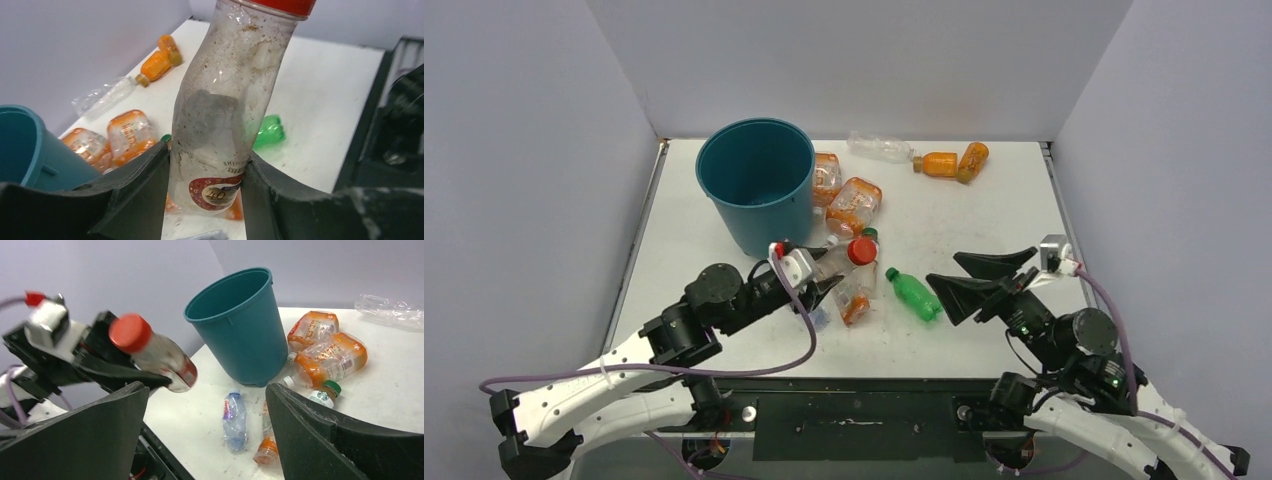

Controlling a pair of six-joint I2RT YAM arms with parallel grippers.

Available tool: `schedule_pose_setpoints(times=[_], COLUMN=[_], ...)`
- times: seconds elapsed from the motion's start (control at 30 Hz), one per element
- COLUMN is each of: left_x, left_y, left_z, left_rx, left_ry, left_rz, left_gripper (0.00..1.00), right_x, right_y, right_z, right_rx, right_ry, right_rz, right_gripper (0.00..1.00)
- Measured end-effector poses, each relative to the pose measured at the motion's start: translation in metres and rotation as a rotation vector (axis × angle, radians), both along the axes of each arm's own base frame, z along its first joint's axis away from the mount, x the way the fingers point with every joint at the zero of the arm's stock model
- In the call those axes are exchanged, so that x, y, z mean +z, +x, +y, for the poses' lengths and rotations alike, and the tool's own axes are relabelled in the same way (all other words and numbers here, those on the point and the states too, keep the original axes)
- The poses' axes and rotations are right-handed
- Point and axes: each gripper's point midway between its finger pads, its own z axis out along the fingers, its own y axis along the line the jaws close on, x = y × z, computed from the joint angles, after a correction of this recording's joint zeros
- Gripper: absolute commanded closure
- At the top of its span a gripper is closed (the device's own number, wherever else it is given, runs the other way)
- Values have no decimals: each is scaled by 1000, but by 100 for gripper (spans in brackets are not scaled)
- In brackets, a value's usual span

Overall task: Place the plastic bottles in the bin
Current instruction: Place the plastic bottle in the trash bin.

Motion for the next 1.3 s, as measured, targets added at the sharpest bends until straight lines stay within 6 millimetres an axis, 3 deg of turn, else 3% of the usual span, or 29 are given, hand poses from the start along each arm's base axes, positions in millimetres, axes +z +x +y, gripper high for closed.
schedule_pose_setpoints(times=[0.2,0.33,0.47,0.7,0.9,1.1,1.2,1.3], left_x=[44,66,71,84,76,67,64,62], left_y=[-15,-37,-51,-55,-62,-65,-65,-65], left_z=[-11,-22,-32,-35,-38,-41,-43,-45], left_rx=[-108,-232,-319,-359,-386,-403,-405,-409], left_ry=[-298,-438,-481,-539,-508,-484,-477,-471], left_rz=[203,325,426,489,531,551,559,563], left_gripper=[100,100,100,100,100,100,100,100], right_x=[-61,-81,-57,-27,-7,37,36,22], right_y=[6,5,0,-17,-25,-26,-21,-16], right_z=[47,76,88,99,88,82,91,105], right_rx=[123,215,271,376,377,359,364,385], right_ry=[-118,-135,-58,39,87,147,138,100], right_rz=[1,-4,-84,-175,-227,-286,-277,-241], right_gripper=[6,4,4,5,6,4,6,14])
